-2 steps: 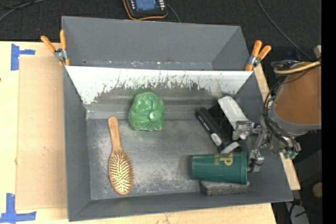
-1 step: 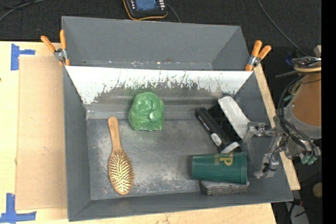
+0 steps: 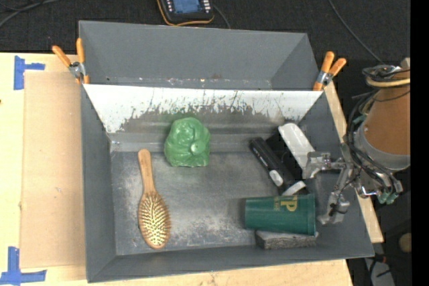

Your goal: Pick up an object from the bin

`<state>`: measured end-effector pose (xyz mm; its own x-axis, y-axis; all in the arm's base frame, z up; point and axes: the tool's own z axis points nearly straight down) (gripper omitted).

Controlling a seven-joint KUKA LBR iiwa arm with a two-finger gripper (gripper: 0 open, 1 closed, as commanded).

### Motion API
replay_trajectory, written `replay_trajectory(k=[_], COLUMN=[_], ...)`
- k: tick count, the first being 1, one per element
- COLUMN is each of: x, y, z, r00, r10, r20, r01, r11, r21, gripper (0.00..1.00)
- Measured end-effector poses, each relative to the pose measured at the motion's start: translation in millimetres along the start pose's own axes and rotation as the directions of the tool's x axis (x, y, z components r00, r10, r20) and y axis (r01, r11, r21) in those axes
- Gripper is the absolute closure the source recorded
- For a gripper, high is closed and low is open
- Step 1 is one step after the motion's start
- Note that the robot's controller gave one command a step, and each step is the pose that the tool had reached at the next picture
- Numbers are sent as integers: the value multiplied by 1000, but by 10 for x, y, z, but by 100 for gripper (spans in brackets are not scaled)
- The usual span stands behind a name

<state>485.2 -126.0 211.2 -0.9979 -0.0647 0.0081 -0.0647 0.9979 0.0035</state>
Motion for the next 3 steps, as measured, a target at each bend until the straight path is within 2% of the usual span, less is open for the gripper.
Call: replay_trajectory(k=[1, 2, 3], x=[70, 70, -4], y=[-113, -113, -81], z=[555, 555, 472], r00=[1000, 1000, 999], r10=[-16, -17, -49], r20=[8, 8, 11], r01=[16, 17, 49], r11=[1000, 1000, 999], r21=[2, 3, 3], gripper=[100, 100, 100])
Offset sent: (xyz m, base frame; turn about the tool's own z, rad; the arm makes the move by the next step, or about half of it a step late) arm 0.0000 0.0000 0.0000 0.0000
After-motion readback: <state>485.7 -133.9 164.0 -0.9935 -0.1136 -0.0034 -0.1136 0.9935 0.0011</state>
